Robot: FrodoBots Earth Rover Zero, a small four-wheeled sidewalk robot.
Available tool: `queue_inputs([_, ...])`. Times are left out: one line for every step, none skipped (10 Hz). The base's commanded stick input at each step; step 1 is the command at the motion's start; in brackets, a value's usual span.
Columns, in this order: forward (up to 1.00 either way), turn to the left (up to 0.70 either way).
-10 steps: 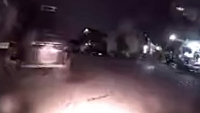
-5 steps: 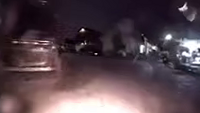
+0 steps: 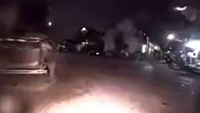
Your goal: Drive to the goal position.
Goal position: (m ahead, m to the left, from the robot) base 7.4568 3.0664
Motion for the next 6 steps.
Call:
queue_inputs([0.70,0.03])
queue_inputs([0.70,0.03])
queue_inputs([0.70,0.03])
queue_inputs([0.70,0.03])
queue_inputs([0.70,0.04])
queue_inputs([0.70,0.03])
